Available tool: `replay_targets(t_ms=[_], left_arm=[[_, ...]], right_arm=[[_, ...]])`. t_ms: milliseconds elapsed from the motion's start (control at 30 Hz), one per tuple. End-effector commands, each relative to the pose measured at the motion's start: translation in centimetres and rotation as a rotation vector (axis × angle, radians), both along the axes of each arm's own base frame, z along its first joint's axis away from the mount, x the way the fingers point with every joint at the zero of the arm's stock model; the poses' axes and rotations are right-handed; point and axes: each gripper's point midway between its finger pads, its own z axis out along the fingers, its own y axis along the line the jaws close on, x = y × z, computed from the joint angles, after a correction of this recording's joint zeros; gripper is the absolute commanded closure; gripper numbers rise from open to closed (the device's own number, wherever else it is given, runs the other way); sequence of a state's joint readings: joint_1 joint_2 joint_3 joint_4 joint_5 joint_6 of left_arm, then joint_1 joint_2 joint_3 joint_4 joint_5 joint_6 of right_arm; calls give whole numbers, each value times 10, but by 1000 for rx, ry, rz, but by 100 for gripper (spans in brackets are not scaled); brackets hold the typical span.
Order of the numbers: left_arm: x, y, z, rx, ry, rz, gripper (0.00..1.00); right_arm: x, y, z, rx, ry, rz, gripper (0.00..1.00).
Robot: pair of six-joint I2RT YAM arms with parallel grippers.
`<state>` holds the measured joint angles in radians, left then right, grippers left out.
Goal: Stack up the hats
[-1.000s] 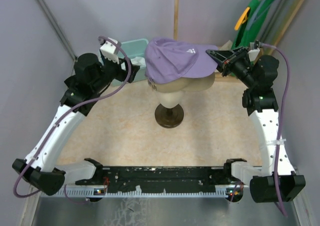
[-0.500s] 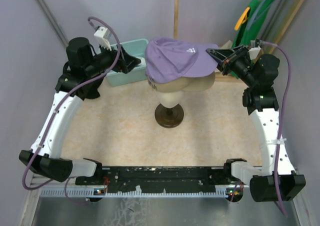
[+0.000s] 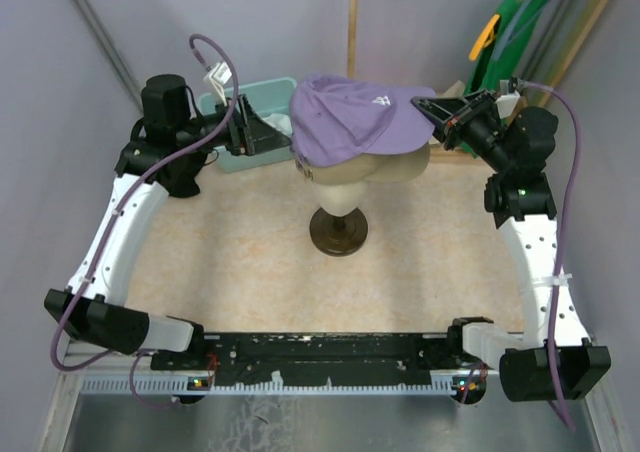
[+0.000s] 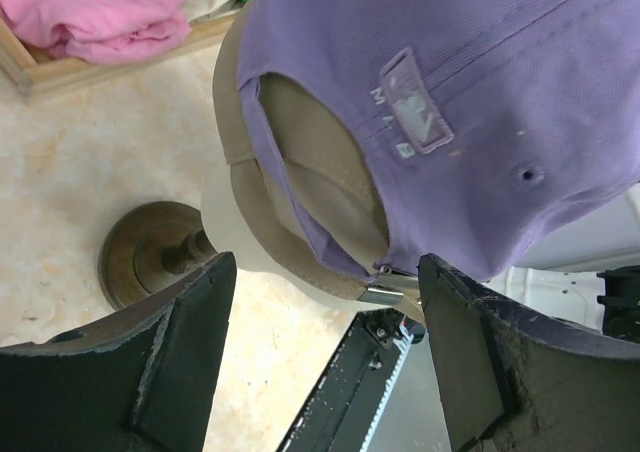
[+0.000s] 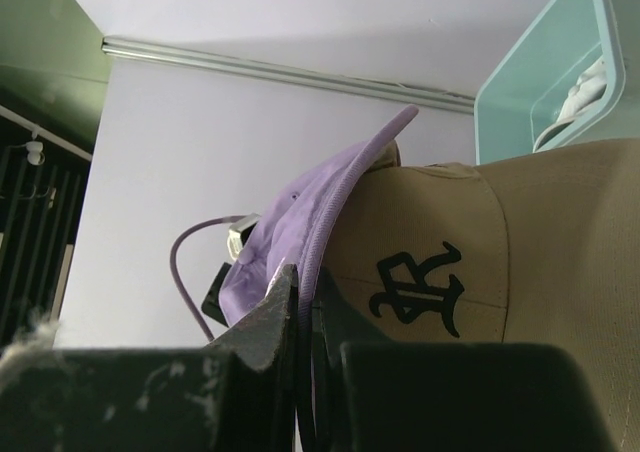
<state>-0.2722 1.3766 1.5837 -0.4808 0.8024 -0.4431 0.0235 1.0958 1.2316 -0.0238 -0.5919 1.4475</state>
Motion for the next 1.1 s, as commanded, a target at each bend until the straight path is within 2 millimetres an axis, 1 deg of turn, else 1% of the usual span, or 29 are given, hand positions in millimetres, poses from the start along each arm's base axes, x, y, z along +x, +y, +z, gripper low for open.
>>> replay_targets(t_ms=[0,400,667,833,1000,1067], left_arm=[[-3,-1,-8,-7,44,-17,21],[13,-8,-27,-4,68,-35,21],[20,-7,-44,30,91,-29,23],[22,-5,-56,61,111,-18,31],[22,-2,-72,100,130,-17,39],[22,-2,-76,105,138,-20,40]], right_arm=[[2,-6,21,-14,-101,-33,100],[2,-6,22,-15,-112,-28,100],[3,-5,10,-14,-94,-26,100],[3,-6,-4,-21,-75,-30,100],[5,-9,-30,-24,-32,-35,100],[5,-10,-38,-26,-18,-37,100]])
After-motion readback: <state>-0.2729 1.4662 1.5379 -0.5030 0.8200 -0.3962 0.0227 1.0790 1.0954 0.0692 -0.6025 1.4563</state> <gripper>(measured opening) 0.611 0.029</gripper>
